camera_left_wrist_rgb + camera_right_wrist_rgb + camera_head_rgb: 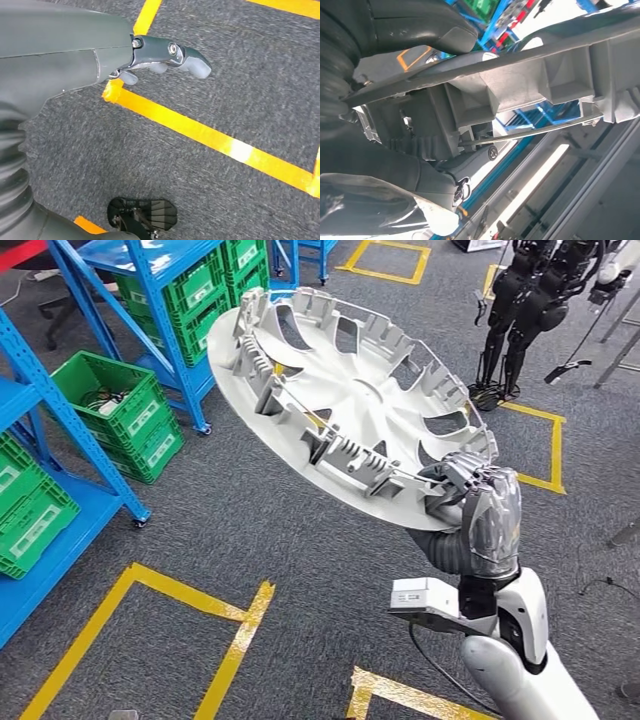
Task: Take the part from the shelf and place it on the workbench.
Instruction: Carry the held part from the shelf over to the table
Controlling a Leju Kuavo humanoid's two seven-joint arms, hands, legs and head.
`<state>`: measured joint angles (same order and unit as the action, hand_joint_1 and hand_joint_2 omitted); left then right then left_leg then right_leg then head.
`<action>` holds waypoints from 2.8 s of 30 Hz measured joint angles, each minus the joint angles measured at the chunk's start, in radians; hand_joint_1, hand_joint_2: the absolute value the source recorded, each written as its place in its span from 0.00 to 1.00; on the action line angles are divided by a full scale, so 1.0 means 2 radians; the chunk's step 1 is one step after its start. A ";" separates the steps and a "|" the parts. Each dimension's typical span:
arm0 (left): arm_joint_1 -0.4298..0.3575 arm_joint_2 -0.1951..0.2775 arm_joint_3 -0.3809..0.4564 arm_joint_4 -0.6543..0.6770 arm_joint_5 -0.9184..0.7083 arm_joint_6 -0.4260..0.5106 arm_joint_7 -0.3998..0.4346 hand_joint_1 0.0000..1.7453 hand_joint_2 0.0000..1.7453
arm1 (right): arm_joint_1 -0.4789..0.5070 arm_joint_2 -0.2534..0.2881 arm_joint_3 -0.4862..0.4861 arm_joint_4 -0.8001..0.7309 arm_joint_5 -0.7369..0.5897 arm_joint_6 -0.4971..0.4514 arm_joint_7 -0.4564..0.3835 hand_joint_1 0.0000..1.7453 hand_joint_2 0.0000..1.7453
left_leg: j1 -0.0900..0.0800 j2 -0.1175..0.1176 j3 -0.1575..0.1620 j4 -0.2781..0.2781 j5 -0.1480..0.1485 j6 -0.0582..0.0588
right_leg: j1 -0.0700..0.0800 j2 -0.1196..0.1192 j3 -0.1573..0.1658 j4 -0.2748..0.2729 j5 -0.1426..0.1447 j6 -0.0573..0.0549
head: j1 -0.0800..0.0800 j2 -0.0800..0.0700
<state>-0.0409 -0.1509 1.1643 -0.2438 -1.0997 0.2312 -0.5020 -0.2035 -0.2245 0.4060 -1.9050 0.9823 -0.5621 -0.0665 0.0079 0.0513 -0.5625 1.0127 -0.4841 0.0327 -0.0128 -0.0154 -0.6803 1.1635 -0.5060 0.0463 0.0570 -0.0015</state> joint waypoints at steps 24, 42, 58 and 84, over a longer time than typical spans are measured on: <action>0.000 -0.002 0.000 -0.001 -0.005 -0.001 -0.001 0.00 1.00 | 0.016 -0.010 -0.040 -0.008 -0.008 -0.016 0.004 1.00 1.00 | 0.000 -0.033 0.000 -0.005 0.006 0.002 | 0.002 0.034 0.010 -0.039 0.006 -0.007 | -0.002 0.000; 0.004 0.010 0.051 -0.004 0.045 -0.073 0.274 0.00 1.00 | -0.023 -0.001 -0.028 0.003 -0.009 0.015 0.015 1.00 1.00 | -0.001 -0.021 -0.058 0.134 -0.069 -0.019 | 0.005 0.017 0.039 -0.077 0.022 -0.027 | -0.006 0.000; 0.004 0.009 0.075 -0.013 0.046 -0.104 0.289 0.00 1.00 | -0.048 0.002 -0.010 0.025 -0.021 0.015 0.018 1.00 1.00 | -0.003 -0.018 -0.003 -0.008 0.009 0.002 | 0.003 0.012 -0.038 0.064 -0.041 -0.002 | -0.001 0.000; 0.001 0.010 0.075 -0.013 0.029 -0.118 0.269 0.00 1.00 | -0.049 0.002 -0.006 0.035 -0.025 0.013 0.015 1.00 1.00 | -0.003 -0.042 -0.012 -0.004 0.015 -0.002 | 0.004 0.045 0.029 -0.067 0.014 -0.012 | -0.005 0.000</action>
<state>-0.0396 -0.1304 1.3149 -0.2706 -1.0424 -0.0042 0.0352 -0.3016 -0.2205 0.3932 -1.8355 0.9332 -0.5351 -0.0369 0.0021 -0.0320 -0.5870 1.0043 -0.4534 0.0297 -0.0047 0.0747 -0.6227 1.0303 -0.4781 0.0220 0.0474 -0.0015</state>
